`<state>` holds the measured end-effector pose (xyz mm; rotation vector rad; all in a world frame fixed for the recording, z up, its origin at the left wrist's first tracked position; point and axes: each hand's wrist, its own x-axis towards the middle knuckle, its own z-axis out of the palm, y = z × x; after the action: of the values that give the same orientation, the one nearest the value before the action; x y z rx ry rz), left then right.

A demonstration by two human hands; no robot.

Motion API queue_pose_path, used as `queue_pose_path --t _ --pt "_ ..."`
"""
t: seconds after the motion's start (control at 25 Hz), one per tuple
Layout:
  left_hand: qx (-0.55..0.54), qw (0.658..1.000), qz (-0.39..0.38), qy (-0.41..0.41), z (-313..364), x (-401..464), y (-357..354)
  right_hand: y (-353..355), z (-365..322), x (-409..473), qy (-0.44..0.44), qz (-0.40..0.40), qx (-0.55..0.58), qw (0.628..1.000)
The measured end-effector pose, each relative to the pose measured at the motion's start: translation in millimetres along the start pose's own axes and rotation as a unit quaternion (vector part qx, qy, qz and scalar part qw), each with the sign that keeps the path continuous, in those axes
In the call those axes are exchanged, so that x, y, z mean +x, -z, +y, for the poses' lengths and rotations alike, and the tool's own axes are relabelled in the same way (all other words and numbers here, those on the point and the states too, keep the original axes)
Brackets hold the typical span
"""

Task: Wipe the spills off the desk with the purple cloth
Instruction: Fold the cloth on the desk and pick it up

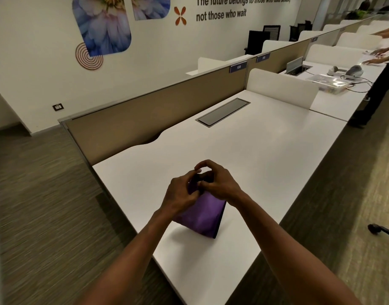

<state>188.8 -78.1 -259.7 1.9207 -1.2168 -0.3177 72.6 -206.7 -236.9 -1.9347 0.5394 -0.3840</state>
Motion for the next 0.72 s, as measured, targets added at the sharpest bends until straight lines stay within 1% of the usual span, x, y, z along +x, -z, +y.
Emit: queue_pose_path --t 0.08,0.12,0.2,0.28,0.36,0.44,0.52,0.6,0.72 --pt "0.013 1.0 -0.002 -0.009 -2 1 3 5 3 -4 0.011 0.014 0.018 1.0" --pt "0.02 1.0 -0.003 -0.011 -3 2 4 9 5 -6 0.006 0.045 0.039 0.998" --pt "0.027 1.0 -0.002 -0.016 -7 1 5 20 15 -8 -0.025 0.119 0.087 0.989" --pt "0.03 0.999 0.0 -0.018 -11 -2 7 32 29 -10 -0.06 0.147 0.083 0.984" --pt "0.032 0.999 -0.001 -0.022 -16 -4 10 40 46 -13 -0.081 0.131 0.046 0.987" --pt "0.039 0.999 -0.011 -0.03 -18 -4 15 44 57 -14 -0.086 0.097 -0.009 0.991" --pt "0.049 0.997 -0.031 -0.05 -14 -3 17 44 64 -13 -0.067 0.038 -0.111 0.991" --pt "0.067 0.993 -0.049 -0.085 -9 -4 19 38 66 -12 -0.029 -0.026 -0.201 0.979" --pt "0.077 0.987 -0.079 -0.12 -3 -6 24 24 70 -10 -0.002 -0.075 -0.248 0.966"
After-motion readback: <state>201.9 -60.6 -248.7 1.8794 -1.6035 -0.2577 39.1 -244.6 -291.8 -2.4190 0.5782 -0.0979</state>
